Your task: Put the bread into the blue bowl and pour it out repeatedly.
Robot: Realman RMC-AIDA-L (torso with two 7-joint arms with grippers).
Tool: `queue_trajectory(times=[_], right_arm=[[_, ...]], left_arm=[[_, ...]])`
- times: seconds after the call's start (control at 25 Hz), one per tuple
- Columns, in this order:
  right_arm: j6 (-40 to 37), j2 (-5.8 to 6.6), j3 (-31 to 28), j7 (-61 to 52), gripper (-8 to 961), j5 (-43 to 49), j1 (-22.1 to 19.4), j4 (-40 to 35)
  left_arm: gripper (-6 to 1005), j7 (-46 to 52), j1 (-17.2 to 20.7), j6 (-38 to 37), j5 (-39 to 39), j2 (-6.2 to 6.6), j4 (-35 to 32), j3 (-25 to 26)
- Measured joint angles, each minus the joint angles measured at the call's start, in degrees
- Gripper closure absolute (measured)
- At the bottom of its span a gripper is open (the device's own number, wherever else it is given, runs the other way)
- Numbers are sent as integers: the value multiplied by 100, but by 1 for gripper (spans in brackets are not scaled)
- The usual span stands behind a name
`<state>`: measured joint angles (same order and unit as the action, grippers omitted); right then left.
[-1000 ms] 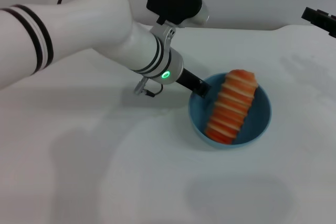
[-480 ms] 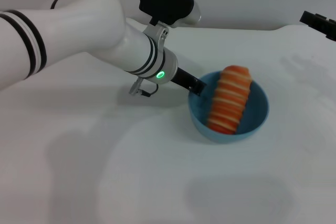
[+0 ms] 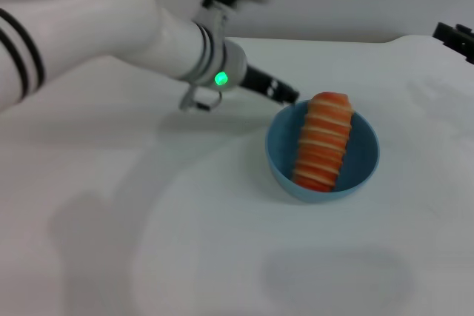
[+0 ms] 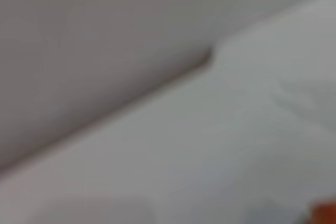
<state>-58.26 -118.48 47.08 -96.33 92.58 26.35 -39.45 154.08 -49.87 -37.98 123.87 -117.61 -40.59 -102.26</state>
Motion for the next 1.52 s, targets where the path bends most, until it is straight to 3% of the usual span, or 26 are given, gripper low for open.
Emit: queue_trajectory(times=[0.08,0.2,0.32,0.4,0.56,0.68,0.8,0.92,1.08,1.52], right_arm=[[135,-14,-11,331,452,-110,-39,3],[490,-28,-15,1004,449,-350,-89,100],[862,-30,-16,1753,446,-829,-115,413],[933,-33,-16,2686,445,-1713,-205,663],[845,-41,-13,3851,441,-2791,-230,1082],[667,-36,-14,5246,438,-4168,-175,1758],[483,-37,-14,5759,435,-4651,-180,2029],[108,-35,-14,6316,433,-5455,-185,2580],[27,-21,-15,6316,429,-5603,-209,2800],[78,-15,-13,6170,419,-5621,-195,2902]], left_arm=[[605,-3,351,-66,616,-8,-606,860],[536,-8,662,298,762,-23,-953,1071],[459,-2,1133,1417,749,-58,-1130,897],[408,47,1479,2416,653,-81,-1107,510],[386,56,1697,3291,453,-88,-982,12],[355,122,1932,4618,150,-99,-781,-792],[325,389,2033,5820,-6,-105,-510,-1565],[294,798,2029,6554,-29,-110,-139,-2124],[252,1068,1998,6801,-61,-114,99,-2447],[173,1074,2020,6828,-76,-114,108,-2598]])
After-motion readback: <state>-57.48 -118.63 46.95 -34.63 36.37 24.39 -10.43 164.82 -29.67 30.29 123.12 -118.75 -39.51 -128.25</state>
